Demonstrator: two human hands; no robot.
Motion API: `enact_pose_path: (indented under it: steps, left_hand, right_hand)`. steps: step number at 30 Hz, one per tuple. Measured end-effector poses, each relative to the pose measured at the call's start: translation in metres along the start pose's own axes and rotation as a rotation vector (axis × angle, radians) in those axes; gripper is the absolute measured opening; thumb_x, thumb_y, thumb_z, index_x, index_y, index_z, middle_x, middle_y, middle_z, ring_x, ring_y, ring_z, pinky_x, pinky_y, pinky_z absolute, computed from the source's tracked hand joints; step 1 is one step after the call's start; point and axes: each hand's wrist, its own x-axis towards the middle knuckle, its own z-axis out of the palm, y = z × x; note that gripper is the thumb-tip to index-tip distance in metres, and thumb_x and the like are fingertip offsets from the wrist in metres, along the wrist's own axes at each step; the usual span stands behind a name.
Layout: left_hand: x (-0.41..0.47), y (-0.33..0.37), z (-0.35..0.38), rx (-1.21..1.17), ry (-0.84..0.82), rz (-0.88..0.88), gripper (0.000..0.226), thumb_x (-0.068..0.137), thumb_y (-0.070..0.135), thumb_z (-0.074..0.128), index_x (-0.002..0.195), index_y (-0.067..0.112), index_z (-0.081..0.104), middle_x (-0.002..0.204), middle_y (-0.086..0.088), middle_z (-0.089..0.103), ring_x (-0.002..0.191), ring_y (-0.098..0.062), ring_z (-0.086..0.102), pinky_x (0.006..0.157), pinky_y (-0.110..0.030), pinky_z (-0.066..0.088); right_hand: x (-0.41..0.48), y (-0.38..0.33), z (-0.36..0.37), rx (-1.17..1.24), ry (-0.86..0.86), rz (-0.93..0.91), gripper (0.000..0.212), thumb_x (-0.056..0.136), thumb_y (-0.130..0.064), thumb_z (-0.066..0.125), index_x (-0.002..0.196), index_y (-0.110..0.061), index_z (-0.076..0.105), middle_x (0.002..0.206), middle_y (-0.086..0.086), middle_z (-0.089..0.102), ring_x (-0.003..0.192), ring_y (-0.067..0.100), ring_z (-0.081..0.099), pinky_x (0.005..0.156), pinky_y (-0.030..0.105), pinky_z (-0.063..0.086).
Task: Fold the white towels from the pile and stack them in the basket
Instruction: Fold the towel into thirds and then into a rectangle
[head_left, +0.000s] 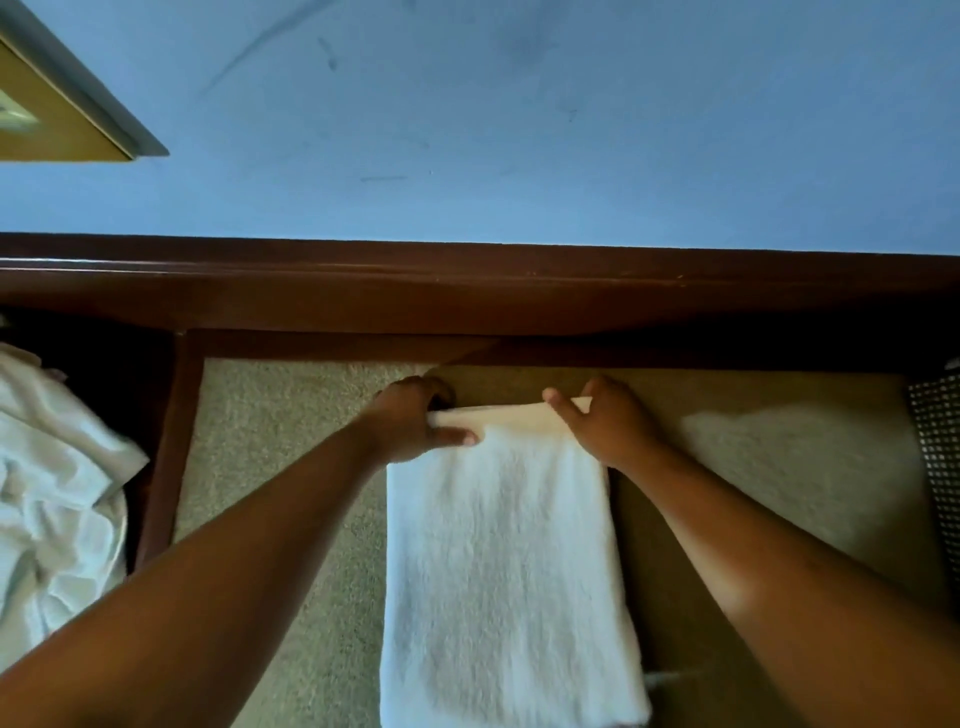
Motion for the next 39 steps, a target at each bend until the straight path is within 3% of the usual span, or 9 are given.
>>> enact_pose_path:
  steps: [4,9,12,16,20,23,26,31,39]
  left_hand:
    - [-0.004,0.004,-0.011,0.079,-0.143,0.051,0.057,0.067,0.075,0.076,0.102,0.030,0.073,0.097,0.010,0.067,0.091,-0.011,0.061,0.079,-0.033,0.052]
    - [-0.055,0.019,-0.023,-0.058,0.022,0.168,0.042,0.072,0.061,0.082,0.084,0.024,0.067,0.088,0.004,0.061,0.081,-0.014,0.059,0.070,-0.036,0.050]
    - [-0.112,0.037,-0.043,-0.183,0.138,0.191,0.037,0.072,0.052,0.086,0.081,0.027,0.061,0.079,0.007,0.063,0.072,-0.009,0.061,0.062,-0.035,0.050]
    - [-0.210,0.072,-0.076,-0.265,0.478,0.384,0.040,0.069,0.041,0.091,0.094,0.028,0.061,0.090,0.013,0.067,0.081,-0.007,0.065,0.060,-0.033,0.055]
    - [-0.282,0.074,-0.076,-0.027,0.782,0.623,0.047,0.074,0.020,0.089,0.115,0.016,0.066,0.109,0.009,0.064,0.096,-0.012,0.062,0.071,-0.030,0.053]
    - [-0.296,0.049,-0.034,0.084,0.833,0.701,0.039,0.079,0.022,0.077,0.116,0.015,0.065,0.111,0.000,0.062,0.098,-0.022,0.061,0.079,-0.037,0.049]
    - [-0.286,0.004,0.035,0.176,0.732,0.544,0.045,0.076,0.024,0.072,0.118,0.025,0.057,0.114,0.002,0.057,0.101,-0.026,0.058,0.081,-0.042,0.051]
    - [-0.290,-0.070,0.150,0.173,0.302,0.052,0.058,0.078,0.028,0.078,0.127,0.038,0.049,0.140,0.008,0.036,0.121,-0.026,0.054,0.097,-0.044,0.051]
    - [-0.277,-0.064,0.144,-0.552,0.465,-0.450,0.053,0.093,0.039,0.068,0.133,0.011,0.050,0.127,-0.006,0.059,0.100,-0.019,0.060,0.084,-0.037,0.051]
  right_hand:
    - [-0.018,0.003,-0.012,0.352,-0.236,0.107,0.062,0.086,-0.044,0.076,0.135,-0.015,0.052,0.119,0.000,0.061,0.101,0.018,0.060,0.079,0.029,0.047]
    - [-0.061,0.000,-0.035,0.596,-0.206,0.123,0.057,0.078,-0.035,0.084,0.127,-0.020,0.059,0.119,0.005,0.067,0.103,0.024,0.067,0.087,0.041,0.057]
    - [-0.106,-0.011,-0.068,0.634,-0.136,-0.068,0.035,0.078,-0.022,0.083,0.106,-0.029,0.065,0.105,0.000,0.073,0.090,0.016,0.072,0.080,0.038,0.059]
    - [-0.188,-0.027,-0.117,0.639,0.029,-0.454,0.043,0.076,-0.011,0.081,0.106,-0.038,0.069,0.099,-0.010,0.074,0.091,0.011,0.072,0.076,0.028,0.059]
    - [-0.256,-0.030,-0.127,0.385,0.300,-0.794,0.049,0.067,-0.016,0.082,0.113,-0.021,0.069,0.102,-0.008,0.062,0.092,0.012,0.063,0.076,0.020,0.050]
    - [-0.279,-0.014,-0.086,0.208,0.446,-0.891,0.047,0.064,-0.014,0.079,0.108,-0.017,0.065,0.107,-0.007,0.054,0.095,0.010,0.058,0.076,0.021,0.050]
    - [-0.273,0.014,-0.012,0.036,0.439,-0.822,0.051,0.064,-0.012,0.084,0.107,-0.023,0.059,0.112,-0.007,0.050,0.096,0.014,0.057,0.070,0.026,0.054]
    - [-0.283,0.066,0.107,-0.057,-0.103,-0.564,0.063,0.080,-0.034,0.069,0.139,-0.030,0.047,0.145,-0.007,0.027,0.129,0.013,0.045,0.103,0.017,0.034]
    - [-0.267,0.071,0.146,0.343,-0.053,-0.069,0.094,0.075,-0.074,0.058,0.146,-0.016,0.043,0.138,0.005,0.053,0.120,0.021,0.058,0.102,0.037,0.046]
